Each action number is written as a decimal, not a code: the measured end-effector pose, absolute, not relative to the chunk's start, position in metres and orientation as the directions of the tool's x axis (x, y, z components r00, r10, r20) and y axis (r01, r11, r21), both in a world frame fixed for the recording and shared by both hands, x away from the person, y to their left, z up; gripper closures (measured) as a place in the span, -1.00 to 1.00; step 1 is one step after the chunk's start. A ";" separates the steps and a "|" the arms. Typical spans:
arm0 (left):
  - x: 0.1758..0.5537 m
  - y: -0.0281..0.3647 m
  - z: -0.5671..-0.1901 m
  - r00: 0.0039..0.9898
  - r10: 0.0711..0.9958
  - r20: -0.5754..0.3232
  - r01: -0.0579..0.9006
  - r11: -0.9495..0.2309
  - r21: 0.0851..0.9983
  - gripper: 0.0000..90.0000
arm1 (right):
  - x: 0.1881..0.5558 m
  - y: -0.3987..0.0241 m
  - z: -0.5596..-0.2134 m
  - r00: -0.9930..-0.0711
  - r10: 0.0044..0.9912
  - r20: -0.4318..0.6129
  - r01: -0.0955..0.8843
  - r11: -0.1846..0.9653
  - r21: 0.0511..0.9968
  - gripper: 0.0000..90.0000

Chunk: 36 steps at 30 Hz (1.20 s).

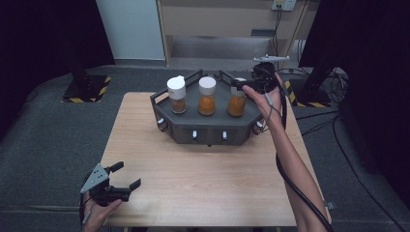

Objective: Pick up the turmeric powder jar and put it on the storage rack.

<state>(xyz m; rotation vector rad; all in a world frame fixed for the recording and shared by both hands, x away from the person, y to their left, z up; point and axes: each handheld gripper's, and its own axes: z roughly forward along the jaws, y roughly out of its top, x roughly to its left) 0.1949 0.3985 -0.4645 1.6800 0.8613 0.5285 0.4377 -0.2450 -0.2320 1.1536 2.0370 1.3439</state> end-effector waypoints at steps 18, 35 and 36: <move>0.195 0.399 -0.465 0.624 0.775 -0.098 0.276 -0.101 0.956 -0.99 | 0.392 -0.251 -0.212 -0.653 0.756 0.048 0.315 0.214 0.925 -0.83; 0.197 0.399 -0.466 0.625 0.774 -0.098 0.282 -0.107 0.953 -0.99 | 0.337 -0.275 -0.226 -0.674 0.739 0.008 0.278 0.244 0.929 -0.84; 0.197 0.399 -0.466 0.625 0.775 -0.099 0.283 -0.107 0.953 -0.99 | 0.333 -0.278 -0.228 -0.674 0.739 0.010 0.278 0.242 0.930 -0.84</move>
